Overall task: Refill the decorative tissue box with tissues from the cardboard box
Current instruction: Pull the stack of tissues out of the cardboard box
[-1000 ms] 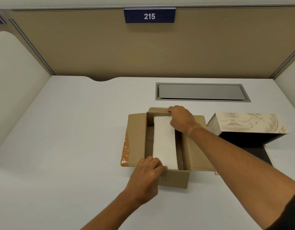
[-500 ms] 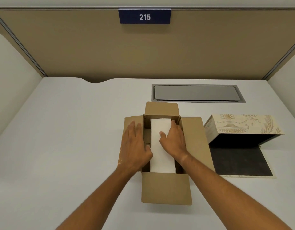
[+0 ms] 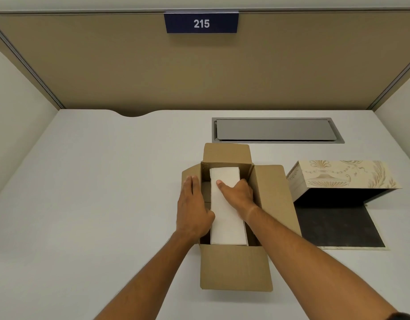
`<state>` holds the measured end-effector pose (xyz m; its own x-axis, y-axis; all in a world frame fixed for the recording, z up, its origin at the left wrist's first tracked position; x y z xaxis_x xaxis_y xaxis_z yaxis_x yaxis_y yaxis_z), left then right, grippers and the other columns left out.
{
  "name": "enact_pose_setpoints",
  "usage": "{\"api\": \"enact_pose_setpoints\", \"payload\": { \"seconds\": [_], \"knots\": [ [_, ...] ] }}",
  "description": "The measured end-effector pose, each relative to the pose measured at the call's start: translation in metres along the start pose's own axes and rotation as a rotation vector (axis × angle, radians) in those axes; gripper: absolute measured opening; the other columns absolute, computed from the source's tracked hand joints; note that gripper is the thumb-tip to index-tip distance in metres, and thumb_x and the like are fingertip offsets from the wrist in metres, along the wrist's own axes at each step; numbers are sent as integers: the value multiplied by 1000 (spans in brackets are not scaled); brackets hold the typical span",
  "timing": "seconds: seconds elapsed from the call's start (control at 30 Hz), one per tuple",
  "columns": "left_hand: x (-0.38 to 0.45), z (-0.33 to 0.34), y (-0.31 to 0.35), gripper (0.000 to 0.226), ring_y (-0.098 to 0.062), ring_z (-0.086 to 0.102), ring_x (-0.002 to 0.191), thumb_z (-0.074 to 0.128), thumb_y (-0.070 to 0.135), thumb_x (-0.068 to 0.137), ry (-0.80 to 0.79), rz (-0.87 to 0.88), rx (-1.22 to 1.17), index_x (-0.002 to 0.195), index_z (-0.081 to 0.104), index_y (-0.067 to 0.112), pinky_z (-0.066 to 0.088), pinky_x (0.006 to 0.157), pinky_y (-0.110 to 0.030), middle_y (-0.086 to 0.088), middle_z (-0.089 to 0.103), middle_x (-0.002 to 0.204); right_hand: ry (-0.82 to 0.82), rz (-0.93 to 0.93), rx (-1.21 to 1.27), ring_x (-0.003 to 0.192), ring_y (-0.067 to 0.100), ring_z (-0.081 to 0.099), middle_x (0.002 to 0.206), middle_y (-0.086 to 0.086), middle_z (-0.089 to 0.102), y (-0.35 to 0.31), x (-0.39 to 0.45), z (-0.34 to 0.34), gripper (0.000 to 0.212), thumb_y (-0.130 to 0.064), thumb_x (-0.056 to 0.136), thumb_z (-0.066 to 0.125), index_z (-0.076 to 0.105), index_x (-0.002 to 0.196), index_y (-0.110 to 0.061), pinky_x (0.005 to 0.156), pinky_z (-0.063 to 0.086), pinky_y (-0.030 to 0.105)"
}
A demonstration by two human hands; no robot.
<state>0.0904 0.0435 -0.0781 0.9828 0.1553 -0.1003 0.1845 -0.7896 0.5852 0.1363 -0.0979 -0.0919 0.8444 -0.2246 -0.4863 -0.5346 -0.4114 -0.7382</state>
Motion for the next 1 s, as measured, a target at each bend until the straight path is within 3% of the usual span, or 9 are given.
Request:
{"api": "enact_pose_setpoints", "payload": {
  "seconds": [0.37, 0.53, 0.73, 0.9, 1.0],
  "knots": [
    [1, 2, -3, 88, -28, 15, 142, 61, 18, 77, 17, 5, -8, 147, 7, 19, 23, 112, -42, -5, 12, 157, 34, 86, -134, 113, 32, 54, 125, 16, 55, 5, -2, 6, 80, -63, 73, 65, 46, 127, -7, 93, 51, 44],
    [1, 3, -4, 87, -28, 16, 142, 61, 20, 78, 11, -8, -13, 147, 7, 19, 23, 112, -43, -6, 13, 157, 1, 135, 43, 113, 32, 55, 124, 14, 56, 11, -1, 7, 82, -59, 68, 73, 43, 127, -10, 95, 50, 46],
    [2, 1, -2, 86, -28, 17, 142, 61, 20, 78, 17, -5, -27, 147, 9, 19, 25, 112, -43, -5, 14, 156, -121, 225, 309, 99, 28, 60, 113, 12, 60, 16, 0, 12, 63, -49, 71, 76, 46, 115, -15, 81, 52, 40],
    [1, -2, 1, 80, -28, 20, 140, 59, 16, 80, 25, 1, -51, 145, 12, 17, 27, 111, -42, -6, 17, 155, -222, 255, 430, 101, 32, 62, 115, 14, 61, 14, -2, 13, 73, -43, 68, 81, 45, 124, -13, 93, 51, 50],
    [0, -4, 1, 79, -28, 22, 139, 58, 15, 80, 30, 3, -64, 145, 13, 16, 28, 110, -42, -7, 18, 154, -260, 237, 469, 100, 32, 64, 116, 14, 64, 11, -4, 9, 74, -40, 65, 84, 49, 125, -12, 92, 52, 51]
  ]
}}
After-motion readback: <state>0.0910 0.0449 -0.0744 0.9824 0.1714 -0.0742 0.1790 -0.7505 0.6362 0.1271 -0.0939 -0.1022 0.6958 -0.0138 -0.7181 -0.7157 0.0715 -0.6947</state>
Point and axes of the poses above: each hand's wrist, its own x-axis towards the middle knuckle, its own z-axis out of the palm, y = z × x, the point moved 6 cm from there along x, towards the middle knuckle
